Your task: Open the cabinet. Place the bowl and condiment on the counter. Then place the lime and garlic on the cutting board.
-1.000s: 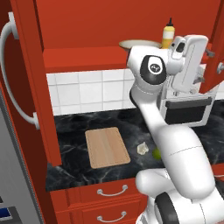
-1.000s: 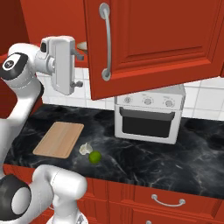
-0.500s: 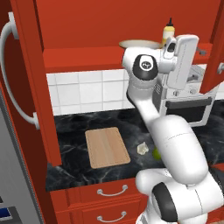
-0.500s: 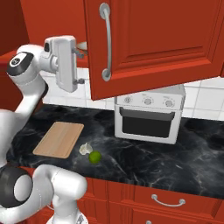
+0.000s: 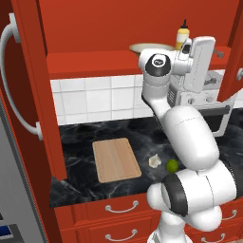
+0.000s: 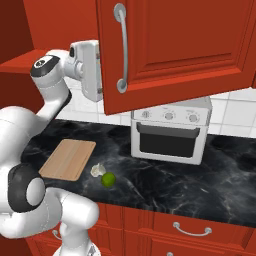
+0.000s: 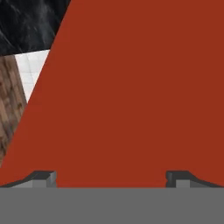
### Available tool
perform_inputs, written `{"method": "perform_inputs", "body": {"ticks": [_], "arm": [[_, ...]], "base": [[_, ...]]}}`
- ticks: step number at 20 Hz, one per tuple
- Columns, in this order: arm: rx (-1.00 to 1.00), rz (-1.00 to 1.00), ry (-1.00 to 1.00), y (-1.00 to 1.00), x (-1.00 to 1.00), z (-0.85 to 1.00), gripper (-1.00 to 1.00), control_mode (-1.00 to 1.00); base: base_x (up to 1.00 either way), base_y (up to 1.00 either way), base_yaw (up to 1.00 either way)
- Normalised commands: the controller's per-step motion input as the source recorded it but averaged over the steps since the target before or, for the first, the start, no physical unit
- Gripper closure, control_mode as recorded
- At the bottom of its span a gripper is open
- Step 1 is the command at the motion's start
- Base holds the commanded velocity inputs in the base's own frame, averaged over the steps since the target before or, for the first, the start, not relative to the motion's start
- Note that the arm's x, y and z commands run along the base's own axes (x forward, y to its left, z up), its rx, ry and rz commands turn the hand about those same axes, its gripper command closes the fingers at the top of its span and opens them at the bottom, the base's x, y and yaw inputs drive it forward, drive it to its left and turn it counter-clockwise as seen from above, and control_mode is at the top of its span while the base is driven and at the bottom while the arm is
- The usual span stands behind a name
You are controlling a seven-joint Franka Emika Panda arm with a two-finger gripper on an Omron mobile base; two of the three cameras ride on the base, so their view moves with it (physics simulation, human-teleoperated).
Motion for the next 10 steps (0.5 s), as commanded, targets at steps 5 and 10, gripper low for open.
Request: {"method": "perform_inputs", "body": {"ticks": [5,10], "arm": [[0.0,-0.19,0.0,-0.47,0.13,0.0,-1.0,-1.0],[0.0,-0.21,0.0,-0.68,-0.09,0.0,-1.0,-1.0]], "base": [[0.0,0.0,0.0],[0.0,0.0,0.0]]}}
